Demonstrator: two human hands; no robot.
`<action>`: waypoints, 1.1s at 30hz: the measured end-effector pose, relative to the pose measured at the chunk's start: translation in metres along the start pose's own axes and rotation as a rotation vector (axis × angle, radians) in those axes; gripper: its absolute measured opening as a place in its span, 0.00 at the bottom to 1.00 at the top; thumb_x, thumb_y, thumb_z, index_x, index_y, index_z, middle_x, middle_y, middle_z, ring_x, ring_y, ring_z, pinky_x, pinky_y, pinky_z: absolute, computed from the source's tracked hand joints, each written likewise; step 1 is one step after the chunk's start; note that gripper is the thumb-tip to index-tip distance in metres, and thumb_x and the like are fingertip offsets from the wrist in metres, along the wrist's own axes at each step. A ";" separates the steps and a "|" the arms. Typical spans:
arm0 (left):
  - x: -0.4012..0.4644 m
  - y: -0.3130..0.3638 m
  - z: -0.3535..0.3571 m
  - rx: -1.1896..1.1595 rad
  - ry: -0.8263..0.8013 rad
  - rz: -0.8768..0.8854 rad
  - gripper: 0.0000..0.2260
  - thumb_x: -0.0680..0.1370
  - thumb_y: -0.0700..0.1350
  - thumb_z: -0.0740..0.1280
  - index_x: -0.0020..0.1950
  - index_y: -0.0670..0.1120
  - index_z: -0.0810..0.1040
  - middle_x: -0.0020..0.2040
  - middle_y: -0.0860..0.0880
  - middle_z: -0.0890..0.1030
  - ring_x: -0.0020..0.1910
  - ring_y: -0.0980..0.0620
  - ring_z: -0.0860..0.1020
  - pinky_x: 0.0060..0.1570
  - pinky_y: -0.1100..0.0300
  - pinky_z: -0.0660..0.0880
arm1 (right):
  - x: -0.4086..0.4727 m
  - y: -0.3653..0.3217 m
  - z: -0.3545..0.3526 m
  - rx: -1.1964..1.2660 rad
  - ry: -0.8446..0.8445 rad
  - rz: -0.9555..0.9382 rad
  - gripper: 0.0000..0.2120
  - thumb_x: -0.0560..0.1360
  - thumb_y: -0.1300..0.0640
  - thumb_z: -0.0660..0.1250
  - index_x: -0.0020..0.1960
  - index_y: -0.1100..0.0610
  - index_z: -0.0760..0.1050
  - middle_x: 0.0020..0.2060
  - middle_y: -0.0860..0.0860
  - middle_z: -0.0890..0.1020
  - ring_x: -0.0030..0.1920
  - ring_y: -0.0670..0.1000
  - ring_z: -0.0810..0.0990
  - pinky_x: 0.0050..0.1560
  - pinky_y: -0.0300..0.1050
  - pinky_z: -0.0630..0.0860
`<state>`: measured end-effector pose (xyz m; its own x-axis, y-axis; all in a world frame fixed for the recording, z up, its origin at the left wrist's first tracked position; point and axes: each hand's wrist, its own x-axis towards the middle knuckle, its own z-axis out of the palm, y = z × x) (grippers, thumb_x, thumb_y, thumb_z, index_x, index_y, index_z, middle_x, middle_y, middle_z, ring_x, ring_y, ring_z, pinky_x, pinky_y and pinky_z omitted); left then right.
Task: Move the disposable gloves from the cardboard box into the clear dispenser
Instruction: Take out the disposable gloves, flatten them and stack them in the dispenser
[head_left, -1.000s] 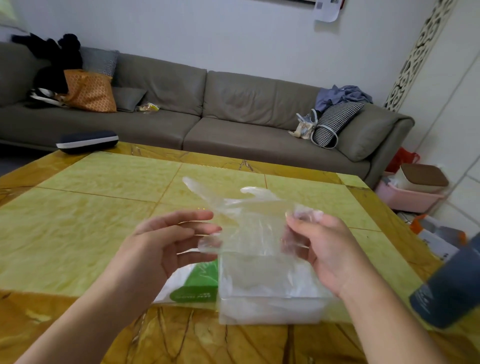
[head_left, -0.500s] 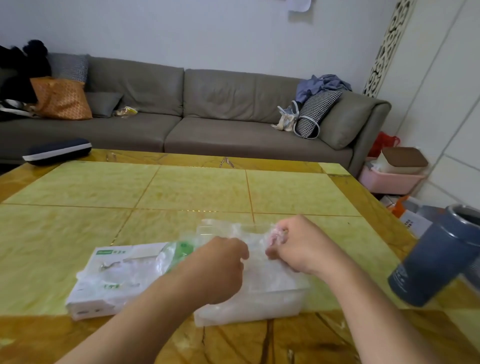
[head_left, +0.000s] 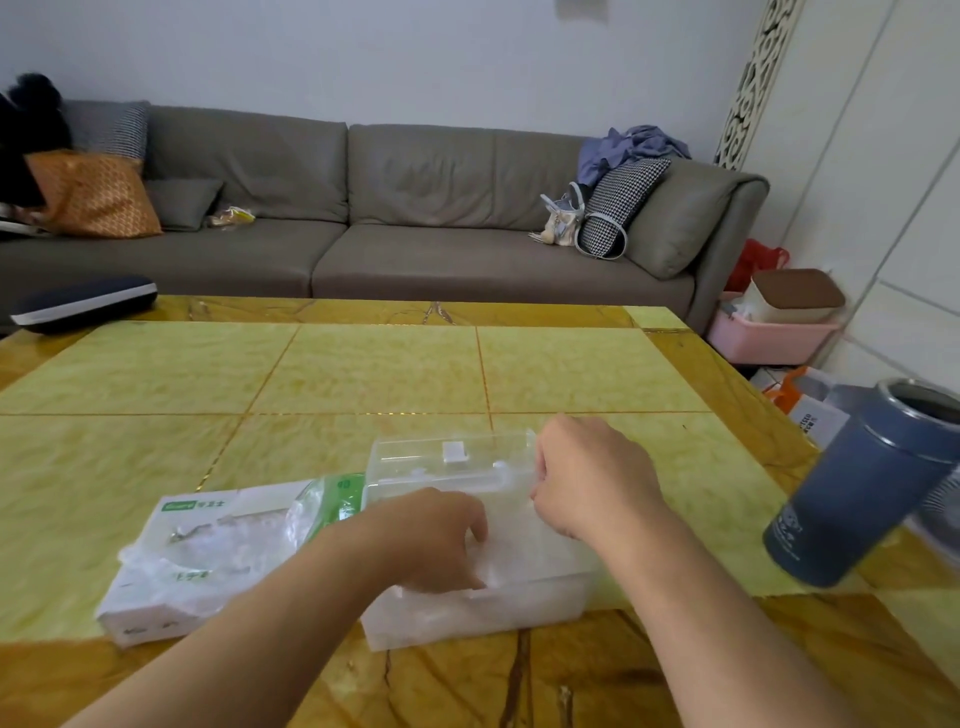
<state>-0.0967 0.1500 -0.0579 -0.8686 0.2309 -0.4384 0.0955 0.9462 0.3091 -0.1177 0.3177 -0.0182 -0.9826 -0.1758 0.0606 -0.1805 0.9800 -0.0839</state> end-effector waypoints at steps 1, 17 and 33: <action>0.000 0.000 0.000 0.015 0.004 0.001 0.20 0.76 0.54 0.73 0.66 0.57 0.74 0.55 0.56 0.81 0.49 0.53 0.80 0.43 0.59 0.77 | -0.002 -0.003 -0.005 -0.001 0.025 -0.005 0.11 0.73 0.64 0.69 0.37 0.54 0.69 0.35 0.50 0.75 0.32 0.55 0.74 0.29 0.45 0.69; -0.005 -0.005 0.000 0.175 -0.001 0.104 0.19 0.81 0.50 0.68 0.71 0.57 0.70 0.54 0.53 0.80 0.48 0.49 0.75 0.47 0.55 0.73 | 0.000 -0.034 0.030 0.078 -0.447 0.016 0.11 0.79 0.56 0.64 0.38 0.54 0.70 0.36 0.51 0.73 0.42 0.56 0.77 0.36 0.43 0.70; -0.074 -0.041 -0.041 -0.258 0.189 0.235 0.25 0.81 0.31 0.57 0.66 0.57 0.80 0.56 0.62 0.84 0.58 0.67 0.79 0.65 0.60 0.76 | -0.010 -0.047 0.013 -0.087 -0.534 0.027 0.07 0.79 0.57 0.66 0.56 0.54 0.74 0.44 0.49 0.77 0.44 0.52 0.78 0.49 0.47 0.79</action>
<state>-0.0563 0.0851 -0.0034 -0.9143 0.3654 -0.1749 0.1978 0.7794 0.5945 -0.1001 0.2720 -0.0276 -0.8767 -0.1511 -0.4567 -0.1729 0.9849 0.0059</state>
